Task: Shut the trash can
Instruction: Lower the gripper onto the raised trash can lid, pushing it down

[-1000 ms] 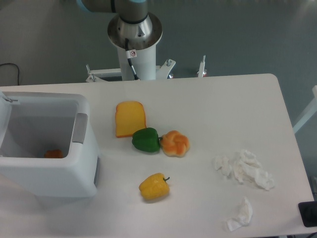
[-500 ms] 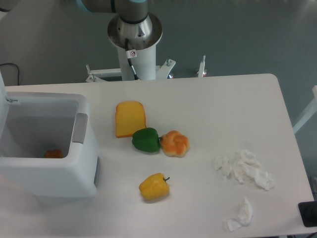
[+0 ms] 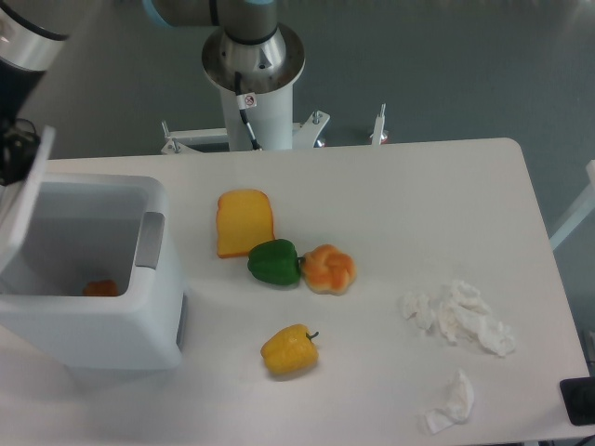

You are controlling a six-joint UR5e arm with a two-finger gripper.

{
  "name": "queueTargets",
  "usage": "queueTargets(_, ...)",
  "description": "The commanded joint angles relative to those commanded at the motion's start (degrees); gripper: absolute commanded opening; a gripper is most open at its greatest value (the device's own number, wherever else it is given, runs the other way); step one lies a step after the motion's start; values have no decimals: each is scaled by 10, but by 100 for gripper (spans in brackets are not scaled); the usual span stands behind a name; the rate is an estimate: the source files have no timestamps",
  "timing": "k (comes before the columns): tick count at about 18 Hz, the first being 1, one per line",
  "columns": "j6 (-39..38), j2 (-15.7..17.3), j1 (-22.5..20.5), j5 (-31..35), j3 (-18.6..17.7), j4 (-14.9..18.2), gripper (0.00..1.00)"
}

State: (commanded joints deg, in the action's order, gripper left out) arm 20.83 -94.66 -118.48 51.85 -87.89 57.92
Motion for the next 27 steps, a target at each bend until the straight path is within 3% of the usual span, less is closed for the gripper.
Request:
queueTargets(16,95,-2,-43,12,-22,0,100)
queueTargets(27,99,-4,-56,12,-29,1,100)
